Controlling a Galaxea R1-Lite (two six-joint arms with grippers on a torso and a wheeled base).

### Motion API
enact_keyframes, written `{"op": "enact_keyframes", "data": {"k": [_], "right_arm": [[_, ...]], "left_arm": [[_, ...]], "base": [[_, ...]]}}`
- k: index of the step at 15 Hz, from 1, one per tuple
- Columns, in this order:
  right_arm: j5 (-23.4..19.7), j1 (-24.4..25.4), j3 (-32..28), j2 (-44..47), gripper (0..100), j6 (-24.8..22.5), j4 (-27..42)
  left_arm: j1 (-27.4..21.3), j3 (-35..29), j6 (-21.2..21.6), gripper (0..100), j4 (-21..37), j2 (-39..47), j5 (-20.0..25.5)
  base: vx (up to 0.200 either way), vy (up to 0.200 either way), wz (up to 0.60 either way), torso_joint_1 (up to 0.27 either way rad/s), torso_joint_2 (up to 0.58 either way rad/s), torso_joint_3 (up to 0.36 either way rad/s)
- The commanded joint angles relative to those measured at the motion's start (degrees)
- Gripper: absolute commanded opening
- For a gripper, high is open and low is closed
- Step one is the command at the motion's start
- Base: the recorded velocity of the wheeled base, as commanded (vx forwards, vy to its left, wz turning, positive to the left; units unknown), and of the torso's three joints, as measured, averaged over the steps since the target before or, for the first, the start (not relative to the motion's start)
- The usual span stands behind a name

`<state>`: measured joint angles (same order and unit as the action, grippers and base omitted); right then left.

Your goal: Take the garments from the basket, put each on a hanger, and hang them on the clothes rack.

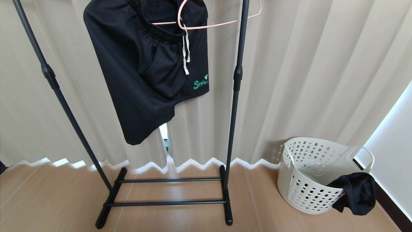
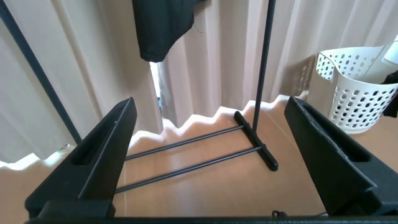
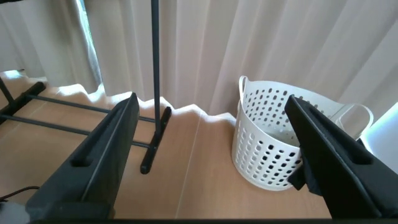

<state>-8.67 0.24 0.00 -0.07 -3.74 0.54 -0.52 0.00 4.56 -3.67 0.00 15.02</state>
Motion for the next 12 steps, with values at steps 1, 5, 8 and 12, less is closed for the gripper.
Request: {"op": "enact_keyframes", "data": {"k": [1, 5, 8, 12], "right_arm": [[0.0, 0.0, 0.0, 0.1, 100, 0.0, 0.0], [0.1, 0.0, 0.0, 0.1, 100, 0.1, 0.0], [0.0, 0.0, 0.0, 0.1, 100, 0.1, 0.0], [0.0, 0.0, 0.0, 0.1, 100, 0.1, 0.0]], "left_arm": [[0.0, 0.0, 0.0, 100, 0.0, 0.1, 0.0], [0.0, 0.0, 0.0, 100, 0.0, 0.1, 0.0], [0.0, 0.0, 0.1, 100, 0.1, 0.1, 0.1], [0.0, 0.0, 0.1, 100, 0.1, 0.1, 0.1]], "base": [[0.000, 0.000, -0.60, 0.002, 0.04, 0.041], [0.000, 0.000, -0.45, 0.005, 0.01, 0.014], [0.000, -0.133, 0.00, 0.002, 0.00, 0.000], [0.000, -0.200, 0.00, 0.004, 0.00, 0.006]]}}
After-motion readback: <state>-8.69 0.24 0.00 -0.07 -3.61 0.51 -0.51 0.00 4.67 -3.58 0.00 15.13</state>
